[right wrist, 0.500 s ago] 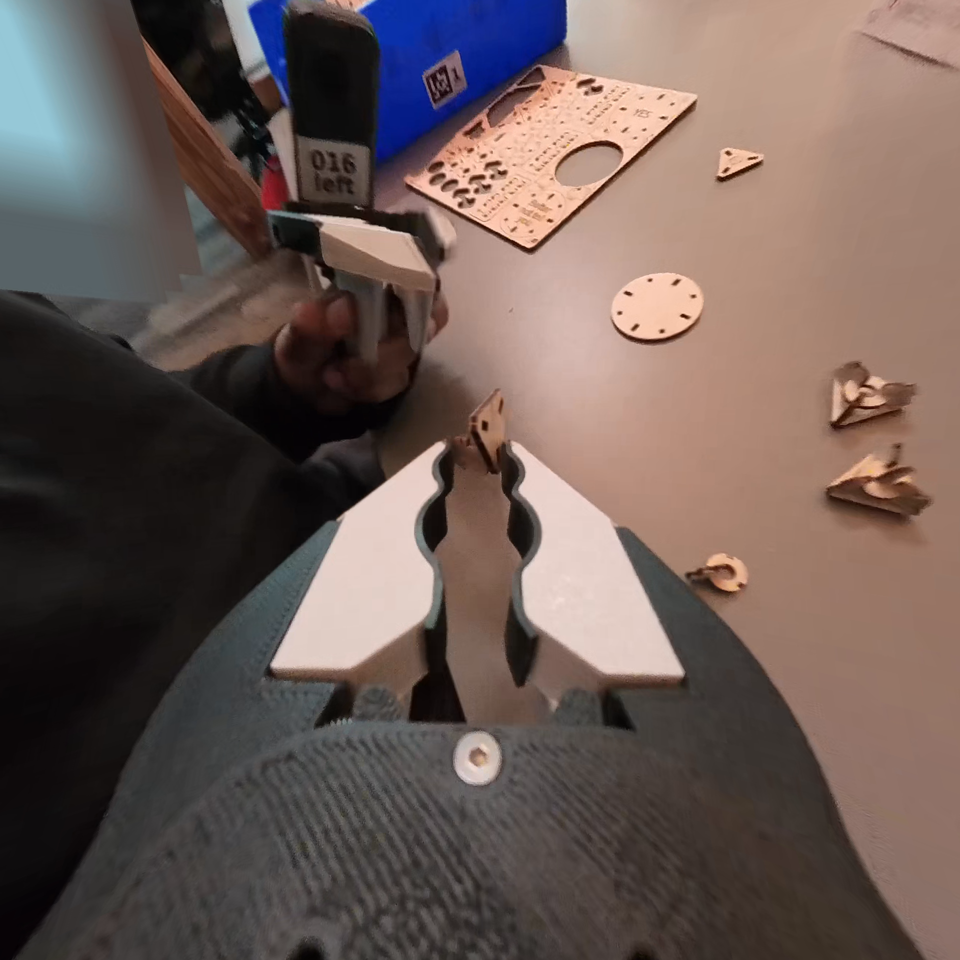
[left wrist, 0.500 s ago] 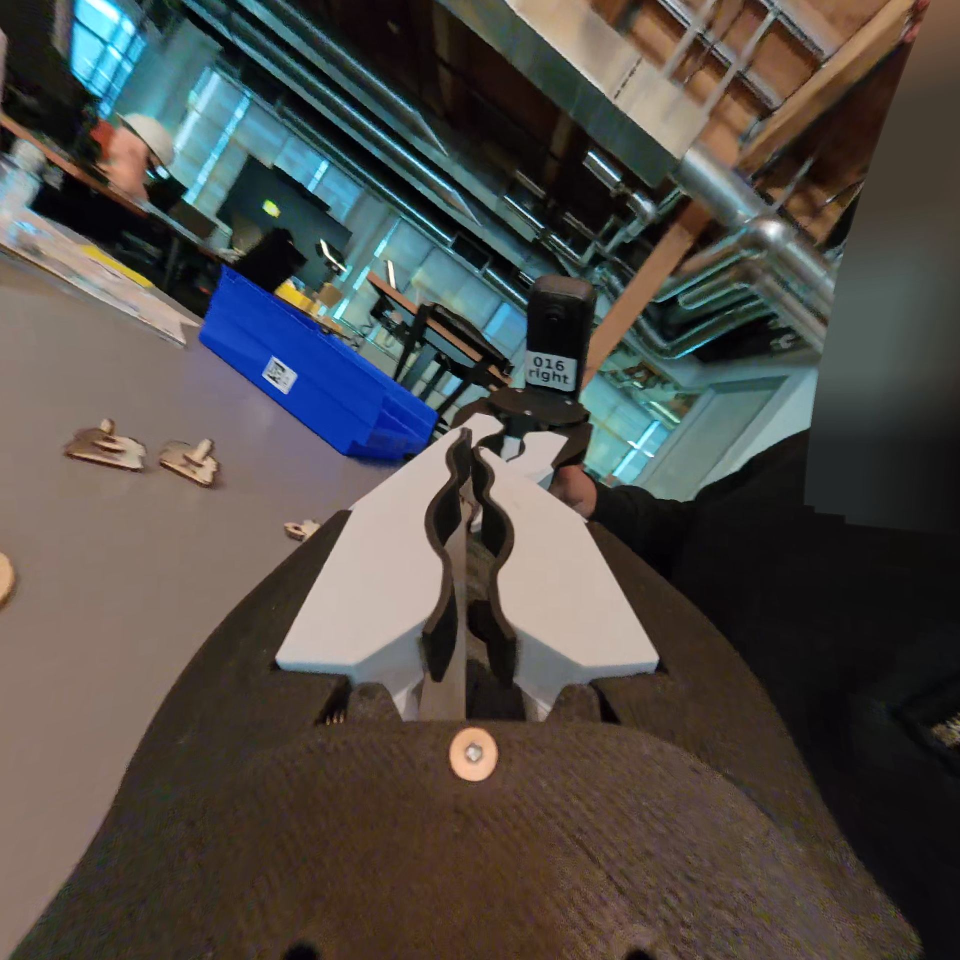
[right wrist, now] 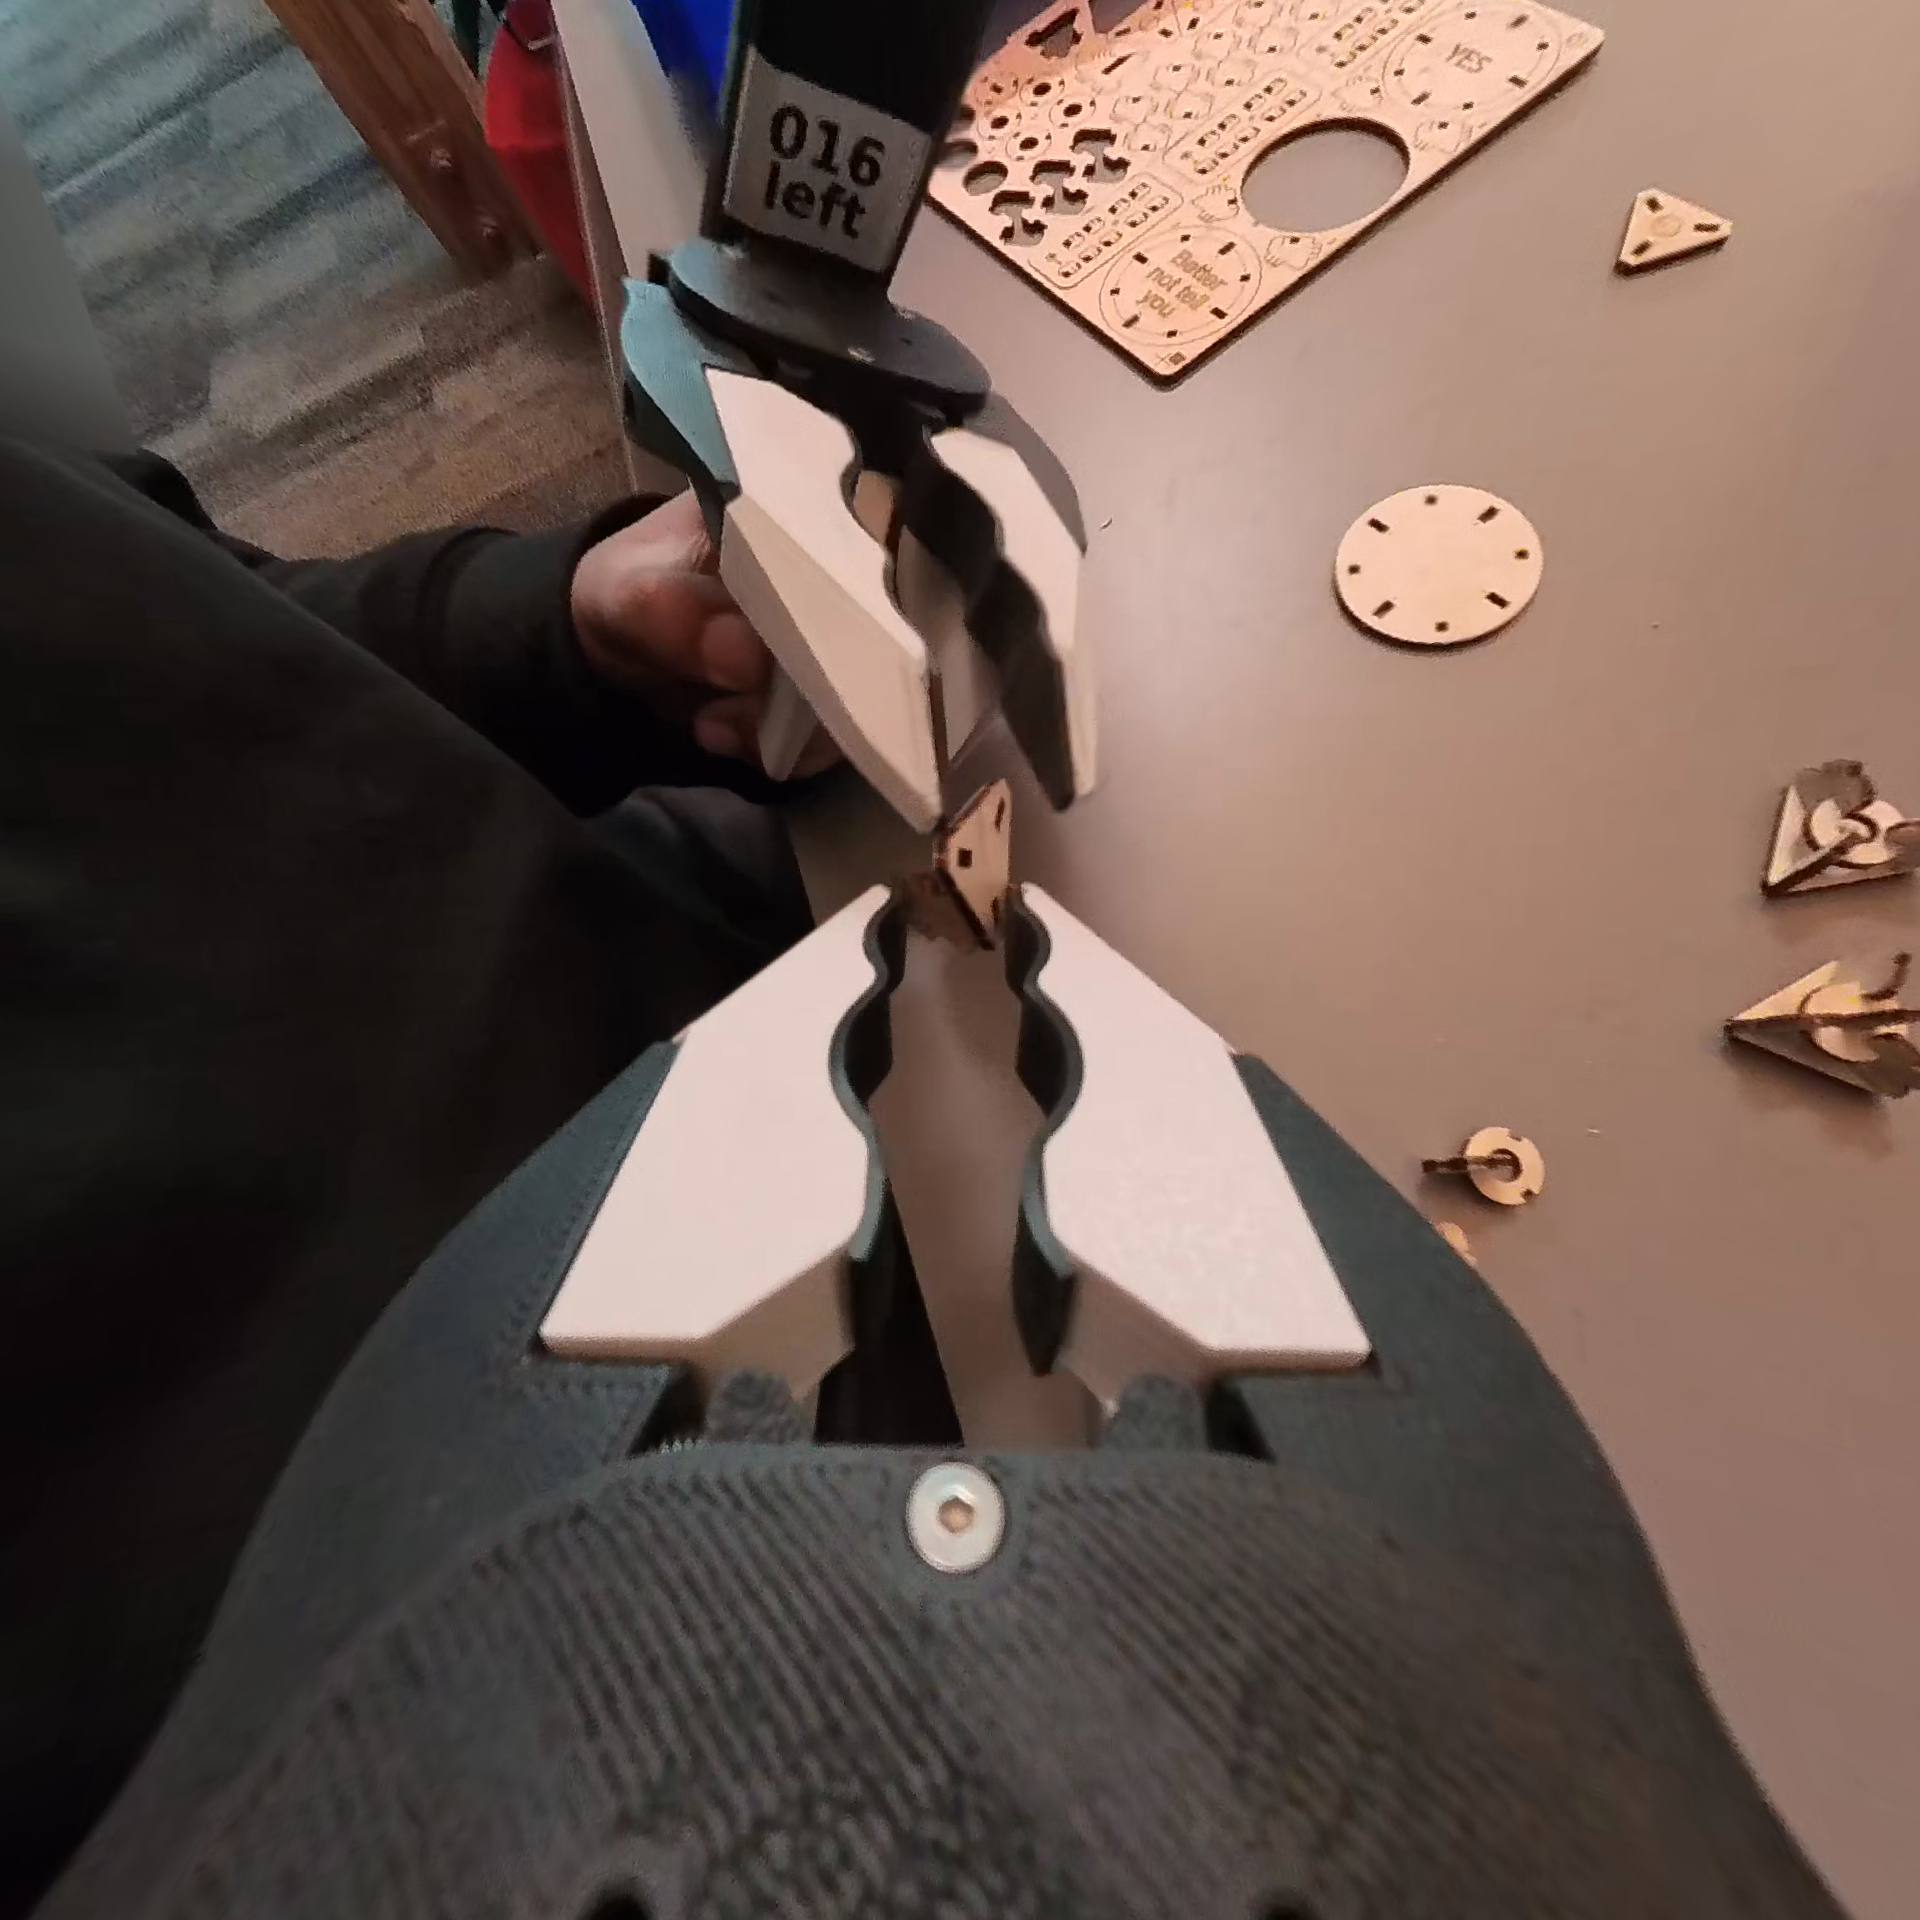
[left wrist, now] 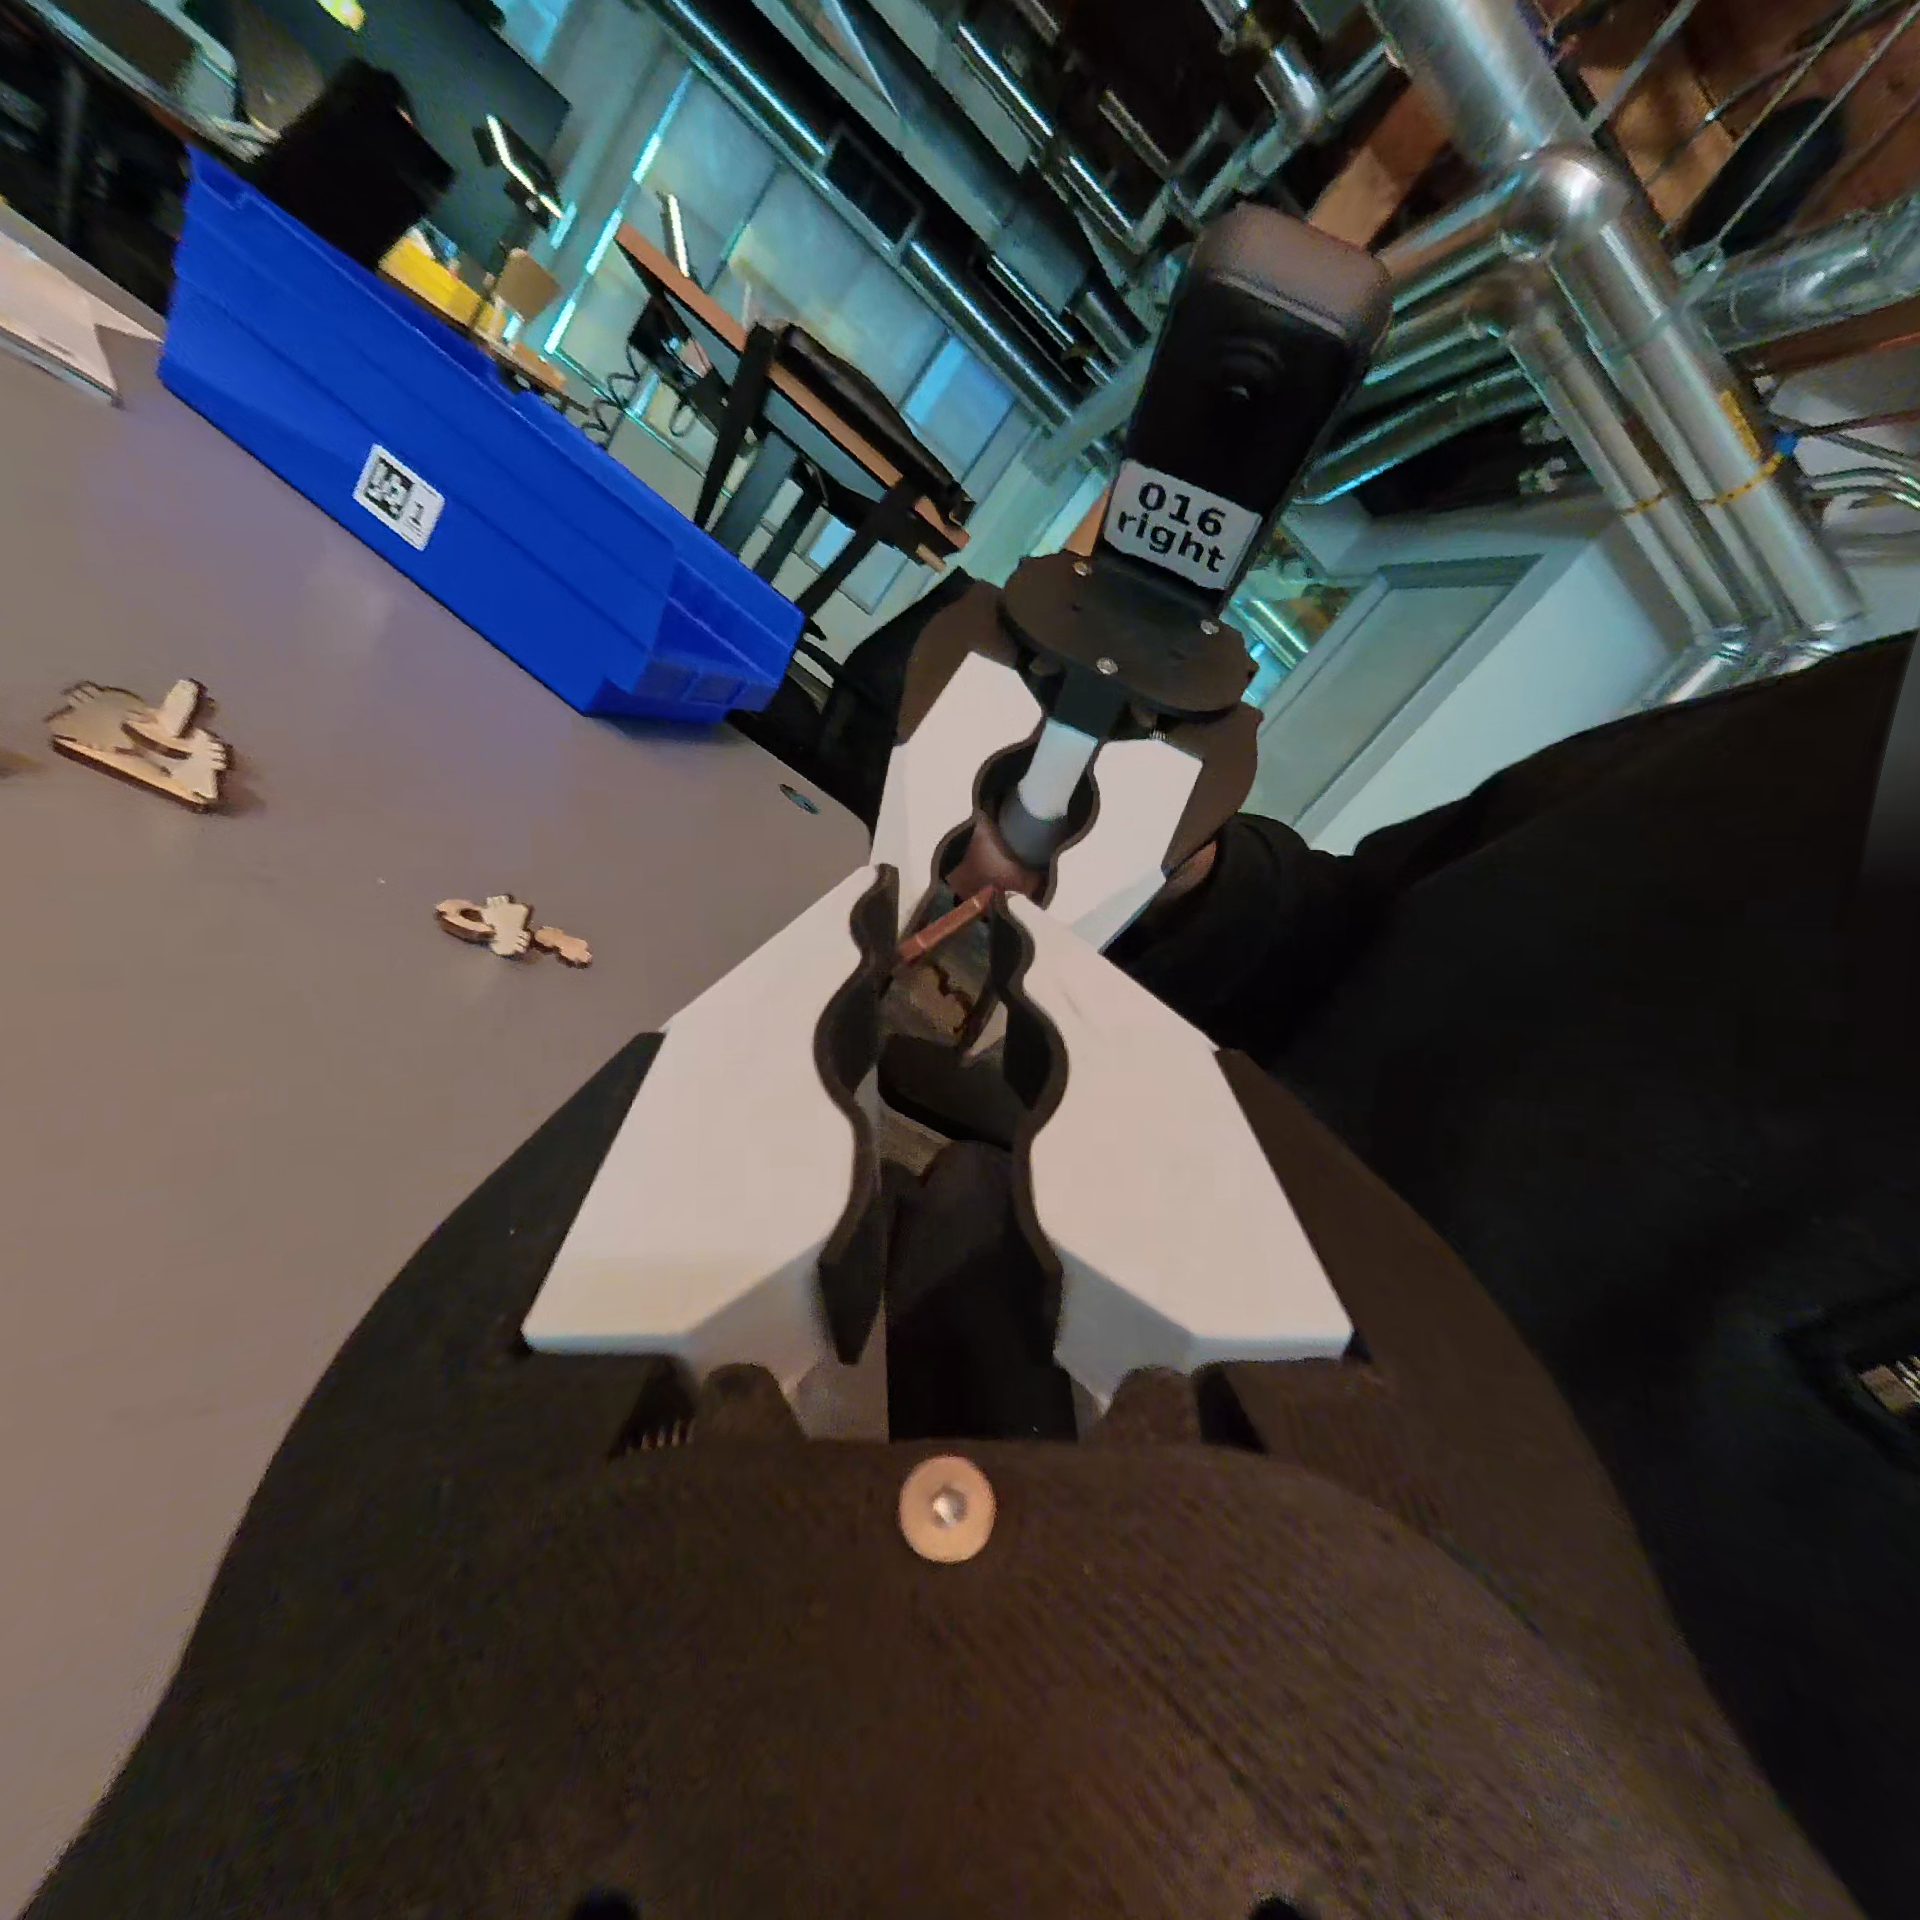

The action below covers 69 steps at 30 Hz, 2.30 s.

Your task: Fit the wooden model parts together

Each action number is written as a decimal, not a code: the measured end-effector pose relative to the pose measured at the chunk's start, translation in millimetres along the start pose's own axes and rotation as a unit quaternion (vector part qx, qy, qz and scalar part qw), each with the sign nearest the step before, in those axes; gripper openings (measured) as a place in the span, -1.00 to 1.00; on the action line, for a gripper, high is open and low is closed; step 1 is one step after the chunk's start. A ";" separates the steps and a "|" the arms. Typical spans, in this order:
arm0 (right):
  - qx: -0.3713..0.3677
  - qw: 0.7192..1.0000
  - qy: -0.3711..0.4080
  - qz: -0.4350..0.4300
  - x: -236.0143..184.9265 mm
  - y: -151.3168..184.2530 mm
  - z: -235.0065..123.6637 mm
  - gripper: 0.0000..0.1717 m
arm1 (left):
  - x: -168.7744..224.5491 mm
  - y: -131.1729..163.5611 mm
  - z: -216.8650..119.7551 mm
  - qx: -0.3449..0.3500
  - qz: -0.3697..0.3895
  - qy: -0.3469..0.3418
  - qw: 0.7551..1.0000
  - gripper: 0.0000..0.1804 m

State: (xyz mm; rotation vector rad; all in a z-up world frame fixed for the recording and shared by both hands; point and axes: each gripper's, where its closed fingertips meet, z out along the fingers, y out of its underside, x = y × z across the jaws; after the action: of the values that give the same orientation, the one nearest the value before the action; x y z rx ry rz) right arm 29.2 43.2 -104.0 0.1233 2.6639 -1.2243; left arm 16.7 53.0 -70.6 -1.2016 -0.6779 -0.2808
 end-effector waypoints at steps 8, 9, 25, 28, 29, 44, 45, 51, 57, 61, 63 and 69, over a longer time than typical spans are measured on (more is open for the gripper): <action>0.061 0.998 -0.015 0.008 -6.3 -15.5 -15.7 -0.80 | 6.6 -0.7 -1.7 0.002 -0.025 0.037 0.999 -1.00; 0.070 0.997 -0.018 0.008 -8.1 -17.6 -17.5 -0.79 | 8.8 -1.2 -2.0 0.004 -0.024 0.045 0.999 -1.00; 0.183 0.979 -0.016 -0.089 -35.1 -51.5 -35.1 -0.81 | 48.4 -20.2 -12.4 0.087 0.004 0.167 0.982 -1.00; 0.190 0.976 0.001 -0.106 -33.5 -54.4 -37.1 -0.81 | 46.4 -20.9 -11.4 0.093 -0.026 0.178 0.979 -1.00; 0.192 0.976 0.003 -0.108 -33.2 -55.2 -37.5 -0.81 | 45.4 -20.8 -11.1 0.094 -0.037 0.180 0.978 -1.00; 0.198 0.974 -0.021 -0.109 -37.4 -57.8 -39.6 -0.81 | 50.4 -21.3 -11.8 0.103 -0.039 0.200 0.974 -1.00; 0.199 0.974 -0.020 -0.109 -37.4 -58.0 -39.5 -0.81 | 50.1 -21.4 -11.8 0.103 -0.040 0.200 0.974 -1.00; 0.191 0.975 -0.015 -0.109 -36.5 -57.5 -38.3 -0.81 | 48.3 -21.9 -12.1 0.105 -0.045 0.199 0.973 -1.00; 0.184 0.978 -0.040 -0.088 -37.1 -55.3 -38.4 -0.81 | 47.4 -21.0 -11.5 0.103 -0.046 0.197 0.974 -1.00; 0.178 0.979 -0.040 -0.093 -36.8 -53.8 -38.8 -0.82 | 47.1 -20.0 -10.7 0.100 -0.043 0.193 0.975 -1.00; 0.177 0.979 -0.040 -0.091 -36.7 -53.3 -38.8 -0.82 | 46.9 -19.4 -10.3 0.098 -0.037 0.188 0.977 -1.00; 0.174 0.981 -0.055 -0.062 -33.8 -49.5 -39.2 -0.81 | 44.2 -22.1 -7.8 0.115 0.009 0.147 0.982 -0.97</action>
State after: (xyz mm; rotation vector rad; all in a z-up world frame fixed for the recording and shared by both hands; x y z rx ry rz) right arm 48.2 41.0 -34.9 -0.0571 2.3709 -1.6761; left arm 41.4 44.5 -28.0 -0.9214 -0.4279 -0.3481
